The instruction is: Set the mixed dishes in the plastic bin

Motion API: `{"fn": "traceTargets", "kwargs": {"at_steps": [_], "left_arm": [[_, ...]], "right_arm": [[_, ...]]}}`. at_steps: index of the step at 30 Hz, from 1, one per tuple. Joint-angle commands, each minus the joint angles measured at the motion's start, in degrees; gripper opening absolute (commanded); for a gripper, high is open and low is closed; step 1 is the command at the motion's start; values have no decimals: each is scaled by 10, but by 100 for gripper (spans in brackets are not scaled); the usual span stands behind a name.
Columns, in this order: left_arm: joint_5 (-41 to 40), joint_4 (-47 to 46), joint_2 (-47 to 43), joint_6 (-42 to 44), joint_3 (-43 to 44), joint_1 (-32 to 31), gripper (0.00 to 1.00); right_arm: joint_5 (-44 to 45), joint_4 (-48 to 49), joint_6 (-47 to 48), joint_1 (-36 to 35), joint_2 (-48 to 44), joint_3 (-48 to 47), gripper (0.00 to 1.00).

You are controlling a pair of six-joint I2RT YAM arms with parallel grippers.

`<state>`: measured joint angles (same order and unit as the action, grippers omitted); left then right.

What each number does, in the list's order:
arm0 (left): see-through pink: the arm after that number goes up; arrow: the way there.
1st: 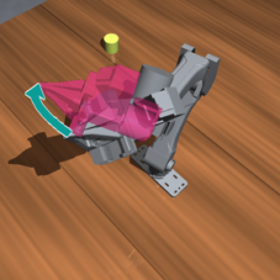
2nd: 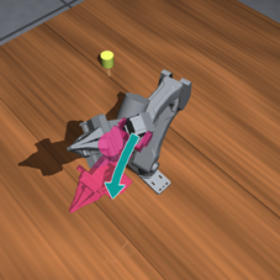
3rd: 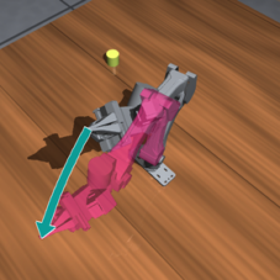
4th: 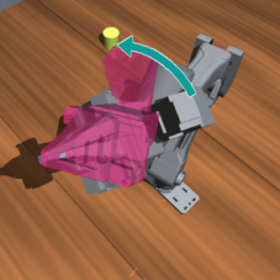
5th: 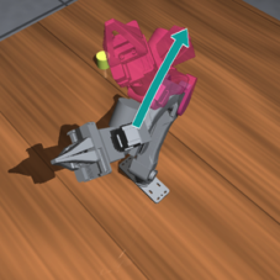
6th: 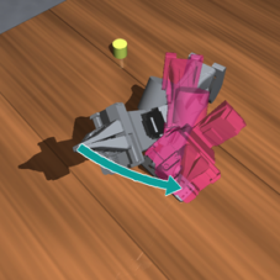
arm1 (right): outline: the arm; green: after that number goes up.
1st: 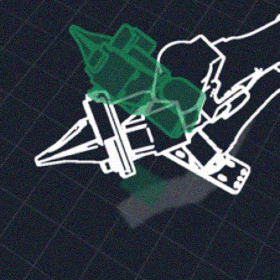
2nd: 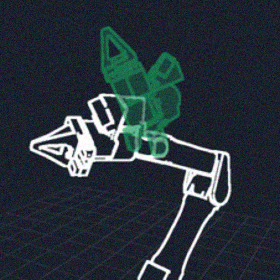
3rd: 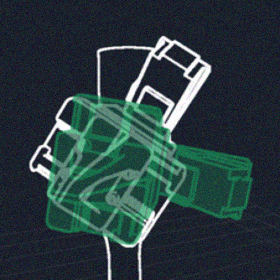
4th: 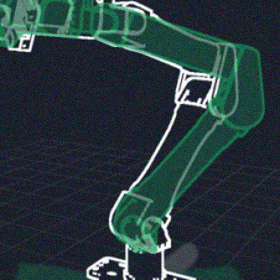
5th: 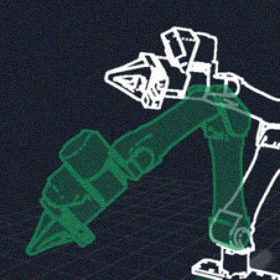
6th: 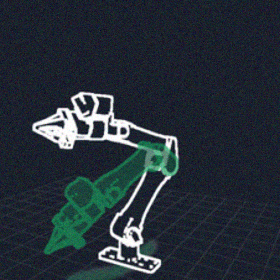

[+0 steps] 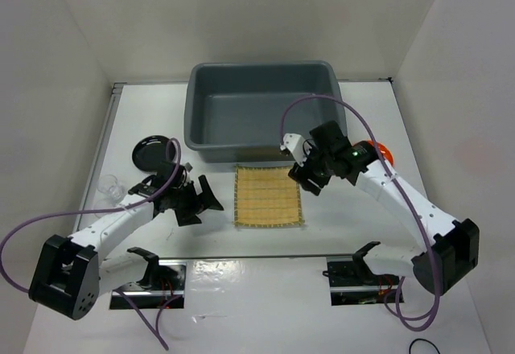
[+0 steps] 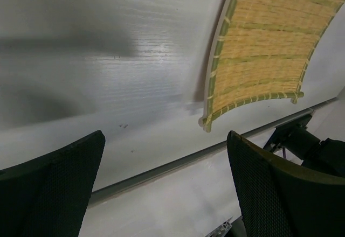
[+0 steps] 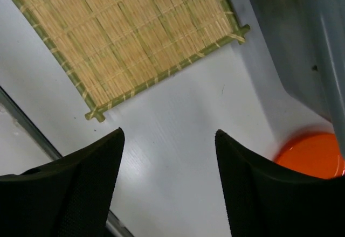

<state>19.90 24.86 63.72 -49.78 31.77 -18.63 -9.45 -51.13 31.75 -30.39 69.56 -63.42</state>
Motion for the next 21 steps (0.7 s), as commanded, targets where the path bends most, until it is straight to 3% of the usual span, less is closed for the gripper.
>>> {"fn": "traceTargets", "kwargs": {"at_steps": [1,7,10,14,16,18,21], "left_arm": [[30,-107,-6,-37,-40,-3,100],[74,-234,19,-104,-72,-25,100],[74,-257,78,-110,-47,-51,100],[69,-268,200,-89,6,-84,100],[74,-300,225,-96,6,-97,100],[74,-331,239,-108,-1,-105,100],[74,-370,245,-126,-17,-117,100]], "right_arm": [[-6,91,-27,-21,-1,27,77],[-55,128,-141,-39,21,54,89],[20,143,-210,-44,36,42,90],[-146,116,-263,15,67,14,94],[-175,136,-309,39,54,36,94],[-147,141,-320,39,43,54,94],[-130,137,-320,45,37,48,85]]}}
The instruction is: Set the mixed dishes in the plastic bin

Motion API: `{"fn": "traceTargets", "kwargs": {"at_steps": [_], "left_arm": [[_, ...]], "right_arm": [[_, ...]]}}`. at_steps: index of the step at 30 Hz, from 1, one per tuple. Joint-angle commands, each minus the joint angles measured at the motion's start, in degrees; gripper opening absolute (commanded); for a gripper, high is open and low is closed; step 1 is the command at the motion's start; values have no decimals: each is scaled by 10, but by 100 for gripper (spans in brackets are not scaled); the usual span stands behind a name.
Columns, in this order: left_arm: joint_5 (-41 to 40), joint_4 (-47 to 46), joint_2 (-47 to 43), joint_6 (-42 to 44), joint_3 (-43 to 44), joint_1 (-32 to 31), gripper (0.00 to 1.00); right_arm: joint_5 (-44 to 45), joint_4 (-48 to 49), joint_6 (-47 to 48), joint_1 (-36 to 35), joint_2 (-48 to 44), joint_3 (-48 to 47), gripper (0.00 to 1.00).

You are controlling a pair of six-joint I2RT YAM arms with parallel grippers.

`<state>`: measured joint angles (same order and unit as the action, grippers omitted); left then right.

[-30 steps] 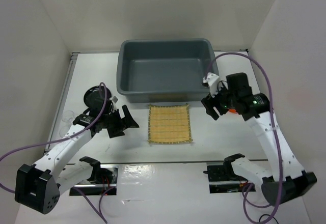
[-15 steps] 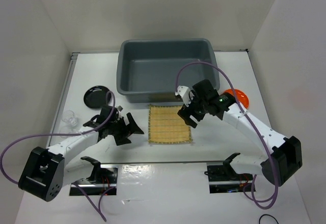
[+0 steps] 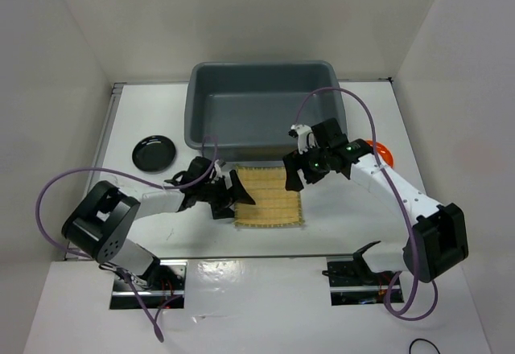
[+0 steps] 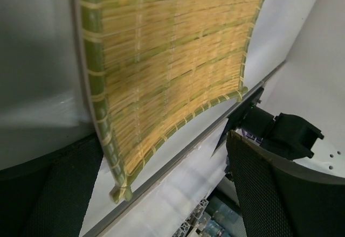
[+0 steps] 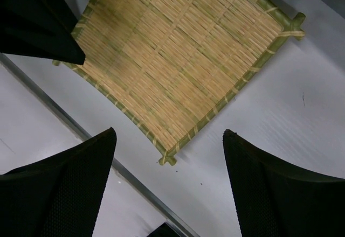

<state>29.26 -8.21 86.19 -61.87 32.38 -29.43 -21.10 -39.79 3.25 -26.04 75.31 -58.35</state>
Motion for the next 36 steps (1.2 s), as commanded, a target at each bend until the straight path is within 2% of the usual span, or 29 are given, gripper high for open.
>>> {"fn": "traceTargets", "kwargs": {"at_steps": [1,5,9,12,13,16,17,19,24,31,33,34,35,36], "left_arm": [[-14,-47,27,-5,-23,-9,100],[4,-76,56,-11,-11,-26,99],[18,-107,76,-16,9,-53,87],[18,-121,88,-16,15,-59,68],[23,-121,93,-16,15,-64,53],[23,-138,104,-28,15,-70,28],[23,-138,104,-28,15,-70,11],[23,-138,104,-28,15,-70,0],[18,-109,80,-28,15,-75,0],[-5,-46,-18,-17,21,-75,0],[-12,-25,-42,-17,16,-75,0],[-12,-19,-48,-17,15,-75,0],[-17,-14,-48,-12,9,-75,0],[-17,-6,-56,-5,9,-75,0]], "right_arm": [[-13,23,-35,1,-21,-3,83],[-24,35,-41,1,-10,3,82],[-24,41,-47,1,-4,8,82],[-11,46,-54,1,-9,13,81],[-11,46,-54,7,-10,13,81],[2,52,-54,7,-10,13,81],[2,52,-60,13,-10,19,81],[2,52,-60,20,-10,19,81],[7,58,-60,30,-15,19,81],[7,58,-60,56,-34,19,80],[7,48,-60,62,-40,19,73],[-1,39,-42,67,-40,5,67],[-10,28,-16,67,-52,-3,58],[-10,-2,18,67,-57,-12,42]]}}
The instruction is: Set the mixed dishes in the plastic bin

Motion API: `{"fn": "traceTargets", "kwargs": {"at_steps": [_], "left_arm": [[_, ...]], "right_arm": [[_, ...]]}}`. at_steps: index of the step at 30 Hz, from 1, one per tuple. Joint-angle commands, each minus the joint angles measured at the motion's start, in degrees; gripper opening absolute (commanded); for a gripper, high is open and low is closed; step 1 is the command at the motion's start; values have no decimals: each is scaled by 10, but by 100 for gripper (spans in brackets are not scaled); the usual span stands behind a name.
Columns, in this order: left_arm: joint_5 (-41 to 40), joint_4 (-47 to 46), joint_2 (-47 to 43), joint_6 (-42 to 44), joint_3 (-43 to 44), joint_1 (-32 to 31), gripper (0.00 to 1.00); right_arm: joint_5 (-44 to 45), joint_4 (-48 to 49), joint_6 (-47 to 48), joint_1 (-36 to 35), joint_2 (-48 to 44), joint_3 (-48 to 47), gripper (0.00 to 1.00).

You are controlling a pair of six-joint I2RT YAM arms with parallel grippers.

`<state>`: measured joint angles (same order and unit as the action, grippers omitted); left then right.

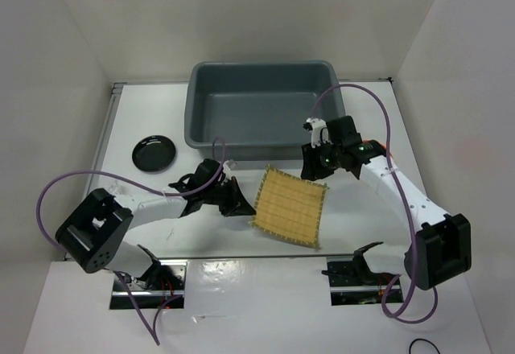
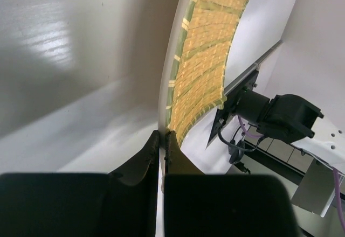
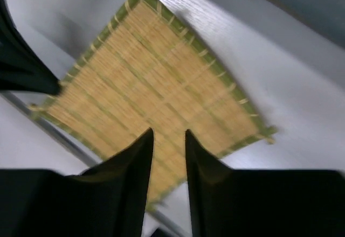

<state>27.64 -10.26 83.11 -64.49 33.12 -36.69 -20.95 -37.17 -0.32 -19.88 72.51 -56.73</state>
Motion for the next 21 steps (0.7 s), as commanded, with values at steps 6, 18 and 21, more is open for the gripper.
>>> {"fn": "traceTargets", "kwargs": {"at_steps": [6,18,21], "left_arm": [[-12,37,-60,28,-24,-2,0],[-12,53,-54,33,-17,-2,0],[-12,48,-67,23,-22,-2,0]], "right_arm": [[189,-62,418,-8,-106,2,0],[70,-135,546,-167,-106,65,0],[47,-135,560,-172,-101,72,0]]}}
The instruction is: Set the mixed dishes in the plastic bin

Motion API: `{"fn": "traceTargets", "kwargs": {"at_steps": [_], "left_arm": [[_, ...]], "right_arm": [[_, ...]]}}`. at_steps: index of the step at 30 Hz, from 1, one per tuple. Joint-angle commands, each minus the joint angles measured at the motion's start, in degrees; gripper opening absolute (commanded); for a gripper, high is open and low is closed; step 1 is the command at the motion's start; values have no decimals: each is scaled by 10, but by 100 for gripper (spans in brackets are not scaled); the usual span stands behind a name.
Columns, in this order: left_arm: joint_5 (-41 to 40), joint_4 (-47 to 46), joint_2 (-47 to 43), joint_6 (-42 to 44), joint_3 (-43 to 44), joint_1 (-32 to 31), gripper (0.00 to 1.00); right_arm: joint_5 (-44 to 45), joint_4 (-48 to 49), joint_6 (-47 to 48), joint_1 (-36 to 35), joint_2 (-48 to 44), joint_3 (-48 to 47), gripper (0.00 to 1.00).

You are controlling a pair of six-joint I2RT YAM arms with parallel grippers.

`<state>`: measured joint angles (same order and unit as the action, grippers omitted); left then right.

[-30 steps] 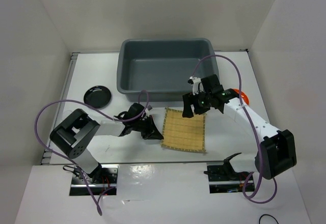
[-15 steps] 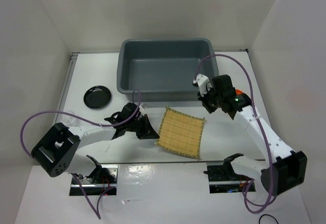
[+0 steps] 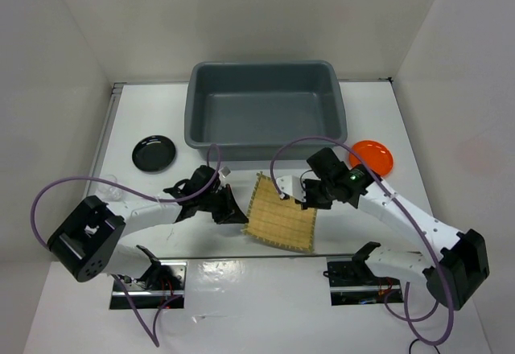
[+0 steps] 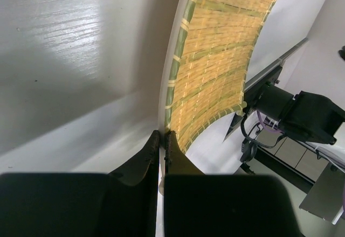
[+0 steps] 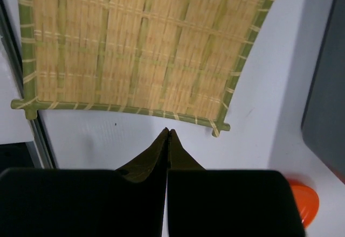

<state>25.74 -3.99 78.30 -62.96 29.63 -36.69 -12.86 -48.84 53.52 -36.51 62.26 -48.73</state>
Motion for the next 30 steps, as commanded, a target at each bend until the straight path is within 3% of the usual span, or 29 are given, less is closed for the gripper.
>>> {"fn": "traceTargets", "kwargs": {"at_steps": [1,21,30], "left_arm": [[7,-15,-24,1,13,-2,0],[-3,8,-75,-16,19,-2,0],[-3,-2,-69,-16,25,-2,0]], "right_arm": [[-42,-18,22,-11,16,-3,0],[48,76,113,-44,135,93,0],[24,112,134,-44,167,99,0]]}}
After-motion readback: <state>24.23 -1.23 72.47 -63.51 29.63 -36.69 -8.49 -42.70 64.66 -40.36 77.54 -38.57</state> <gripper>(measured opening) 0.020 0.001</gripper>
